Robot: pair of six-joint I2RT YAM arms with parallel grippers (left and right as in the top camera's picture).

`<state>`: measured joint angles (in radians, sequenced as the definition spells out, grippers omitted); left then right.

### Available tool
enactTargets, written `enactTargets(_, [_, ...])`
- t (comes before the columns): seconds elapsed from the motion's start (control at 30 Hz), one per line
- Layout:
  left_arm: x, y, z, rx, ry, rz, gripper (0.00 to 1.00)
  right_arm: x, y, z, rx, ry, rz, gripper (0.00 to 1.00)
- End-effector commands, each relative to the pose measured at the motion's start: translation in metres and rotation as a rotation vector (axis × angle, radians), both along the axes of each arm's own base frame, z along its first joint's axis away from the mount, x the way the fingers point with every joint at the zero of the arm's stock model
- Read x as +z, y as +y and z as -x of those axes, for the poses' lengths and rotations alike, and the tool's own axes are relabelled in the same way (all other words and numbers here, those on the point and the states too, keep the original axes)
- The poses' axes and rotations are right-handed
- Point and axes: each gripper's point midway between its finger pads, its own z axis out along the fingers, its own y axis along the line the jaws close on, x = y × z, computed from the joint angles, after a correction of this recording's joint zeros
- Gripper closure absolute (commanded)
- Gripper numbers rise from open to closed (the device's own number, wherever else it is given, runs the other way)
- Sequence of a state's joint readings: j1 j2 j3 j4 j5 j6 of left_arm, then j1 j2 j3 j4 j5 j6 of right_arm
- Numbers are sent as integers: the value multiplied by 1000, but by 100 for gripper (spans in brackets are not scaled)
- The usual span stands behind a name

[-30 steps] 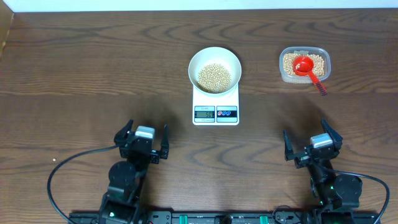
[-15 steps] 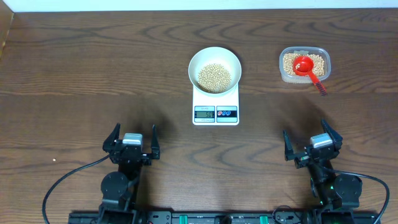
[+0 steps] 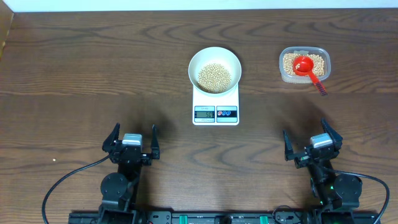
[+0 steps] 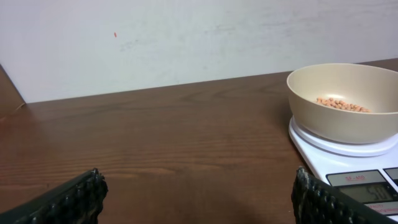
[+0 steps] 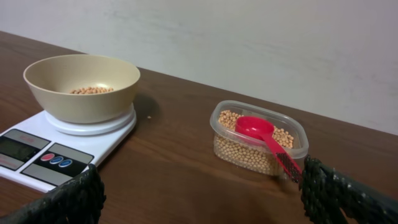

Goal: Scoop item into bowl and weigh 50g on scale

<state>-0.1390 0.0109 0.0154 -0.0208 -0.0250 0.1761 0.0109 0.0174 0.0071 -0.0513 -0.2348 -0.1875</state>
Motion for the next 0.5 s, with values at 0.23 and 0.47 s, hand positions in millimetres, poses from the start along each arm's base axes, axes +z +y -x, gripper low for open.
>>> enactTargets(0.23, [-17, 4, 1, 20, 57, 4, 3, -2, 3, 1, 11, 9, -15, 1])
enactTargets(0.47, [-18, 4, 1, 20, 62, 3, 3, -1, 3, 1, 11, 8, -14, 1])
